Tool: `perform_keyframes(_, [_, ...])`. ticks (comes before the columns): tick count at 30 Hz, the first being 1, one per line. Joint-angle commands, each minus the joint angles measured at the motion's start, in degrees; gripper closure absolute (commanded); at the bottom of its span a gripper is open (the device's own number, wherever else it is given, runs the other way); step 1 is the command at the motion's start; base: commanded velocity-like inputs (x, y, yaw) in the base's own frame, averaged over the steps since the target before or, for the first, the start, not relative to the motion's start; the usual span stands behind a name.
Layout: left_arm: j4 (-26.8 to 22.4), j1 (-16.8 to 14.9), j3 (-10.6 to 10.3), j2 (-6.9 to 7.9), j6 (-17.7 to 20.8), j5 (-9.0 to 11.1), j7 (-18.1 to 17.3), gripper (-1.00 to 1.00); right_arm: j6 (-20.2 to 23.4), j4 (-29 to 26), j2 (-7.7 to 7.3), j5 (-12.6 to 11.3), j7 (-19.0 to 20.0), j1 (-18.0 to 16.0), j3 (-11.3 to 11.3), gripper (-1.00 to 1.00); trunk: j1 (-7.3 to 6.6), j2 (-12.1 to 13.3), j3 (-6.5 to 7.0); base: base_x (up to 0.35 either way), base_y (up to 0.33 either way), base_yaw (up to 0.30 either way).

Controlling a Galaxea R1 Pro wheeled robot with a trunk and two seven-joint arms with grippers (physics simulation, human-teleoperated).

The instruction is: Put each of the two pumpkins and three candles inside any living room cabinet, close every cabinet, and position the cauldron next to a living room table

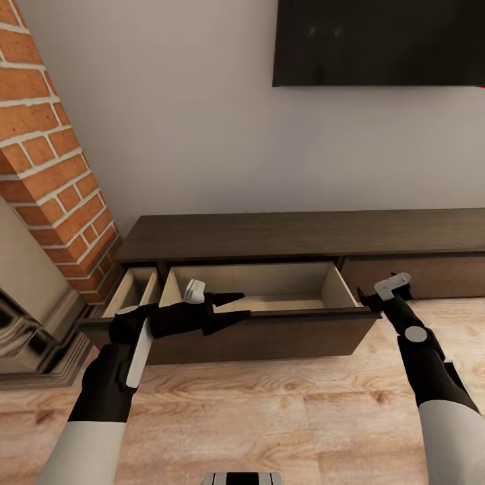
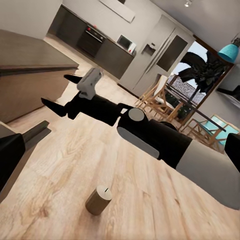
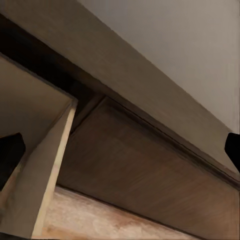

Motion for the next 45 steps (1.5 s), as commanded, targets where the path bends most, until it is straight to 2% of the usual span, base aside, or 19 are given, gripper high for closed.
perform_keyframes(1, [-0.01, 0.01, 0.04, 0.02, 0.01, 0.02, 0.0, -1.0, 0.04, -0.05, 0.23, -0.03, 0.0, 0.02, 0.0, -1.0, 0.0, 0.0, 0.0, 0.0, 0.0, 0.0])
perform_keyframes(7, [0.04, 0.01, 0.07, 0.04, 0.04, -0.02, -0.01, -1.0, 0.17, -0.21, 1.35, -0.14, -0.22, 0.03, -0.19, -1.0, 0.0, 0.0, 0.0, -0.027, 0.0, 0.0])
perform_keyframes(10, [0.07, 0.01, 0.07, -0.02, 0.11, -0.11, 0.06, -1.0, 0.17, -0.08, 2.41, -0.18, -0.2, 0.03, -0.17, -1.0, 0.0, 0.0, 0.0, -0.22, 0.0, 0.0])
perform_keyframes(13, [0.07, 0.01, 0.08, -0.04, 0.11, -0.13, 0.08, -1.0, 0.17, 0.09, 2.74, -0.24, -0.18, 0.03, -0.15, -1.0, 0.0, 0.0, 0.0, -0.295, 0.0, 0.0])
perform_keyframes(20, [0.04, 0.01, 0.1, 0.0, 0.1, -0.07, 0.07, -1.0, 0.18, 0.28, 5.95, -0.18, -0.23, 0.03, -0.14, -1.0, 0.0, 0.0, 0.0, -0.327, 0.0, 0.0])
perform_keyframes(28, [0.05, 0.01, 0.12, 0.04, 0.04, -0.06, 0.02, -1.0, 0.21, 1.24, 6.67, -0.16, -0.13, 0.09, -0.09, -1.0, 0.0, 0.0, 0.0, -0.193, 0.0, 0.0])
perform_keyframes(29, [0.07, 0.01, 0.09, 0.04, 0.05, -0.06, 0.05, -1.0, 0.25, 2.61, 8.14, -0.08, -0.17, 0.11, -0.06, -1.0, 0.0, 0.0, 0.0, -0.012, 0.0, 0.0])
perform_keyframes(32, [0.18, 0.04, 0.08, 0.04, 0.02, -0.12, 0.08, -1.0, 0.58, 3.13, 9.89, 0.0, -0.19, 0.12, -0.09, -1.0, 0.0, 0.0, 0.0, -0.005, 0.0, 0.0])
perform_keyframes(33, [0.46, 0.06, 0.08, 0.02, -0.05, -0.19, 0.15, -1.0, 3.39, 3.33, 11.03, 0.12, -0.06, 0.47, -0.07, -1.0, 0.0, 0.0, 0.0, -0.001, 0.0, 0.0])
perform_keyframes(37, [1.07, 0.09, 0.08, -0.03, -1.23, -0.2, 0.25, -1.0, 9.14, 3.11, 11.66, 0.17, 0.2, 2.19, 0.12, -1.0, 0.0, 0.0, 0.0, 0.0, 0.0, 0.0])
perform_keyframes(38, [1.25, 0.09, 0.07, 0.04, -1.87, -0.27, 0.26, -1.0, 10.41, 3.12, 13.03, 0.21, 0.25, 2.73, 0.15, -1.0, 0.0, 0.0, 0.0, 0.0, 0.0, 0.0])
perform_keyframes(41, [1.45, 0.09, 0.06, 0.1, -2.03, -0.3, 0.27, -1.0, 10.68, 3.07, 14.17, 0.29, 0.26, 3.45, 0.18, -1.0, 0.0, 0.0, 0.0, 0.0, 0.0, 0.0])
perform_keyframes(45, [2.44, 0.13, -0.04, 0.12, -2.09, -0.42, 0.3, -1.0, 10.78, 2.63, 14.94, 0.27, 0.27, 5.12, 0.62, -1.0, 0.0, 0.0, 0.0, 0.0, 0.0, 0.0])
